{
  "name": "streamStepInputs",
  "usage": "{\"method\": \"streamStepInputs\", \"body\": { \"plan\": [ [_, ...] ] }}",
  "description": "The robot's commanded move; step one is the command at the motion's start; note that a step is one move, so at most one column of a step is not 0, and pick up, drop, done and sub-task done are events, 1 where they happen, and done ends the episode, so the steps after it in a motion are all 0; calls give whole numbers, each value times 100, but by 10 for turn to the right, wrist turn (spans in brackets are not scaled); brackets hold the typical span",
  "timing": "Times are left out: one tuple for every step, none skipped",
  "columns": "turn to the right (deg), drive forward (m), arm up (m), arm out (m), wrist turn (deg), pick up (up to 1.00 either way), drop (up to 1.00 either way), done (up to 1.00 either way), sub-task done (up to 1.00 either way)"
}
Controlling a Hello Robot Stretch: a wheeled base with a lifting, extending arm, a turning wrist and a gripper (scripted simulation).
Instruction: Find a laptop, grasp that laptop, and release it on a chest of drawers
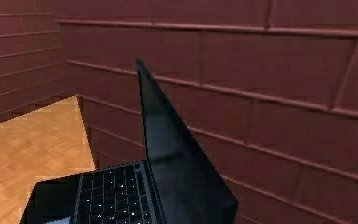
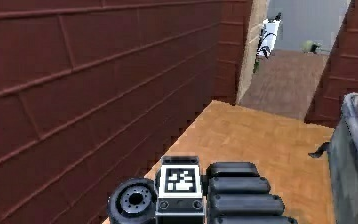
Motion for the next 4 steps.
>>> {"method": "streamStepInputs", "body": {
  "plan": [
    [0, 25, 0, 0, 0, 0, 0, 0, 0],
    [-450, 0, 0, 0, 0, 0, 0, 0, 0],
    [-120, 0, 0, 0, 0, 0, 0, 0, 0],
    [0, 100, 0, 0, 0, 0, 0, 0, 0]
  ]
}}
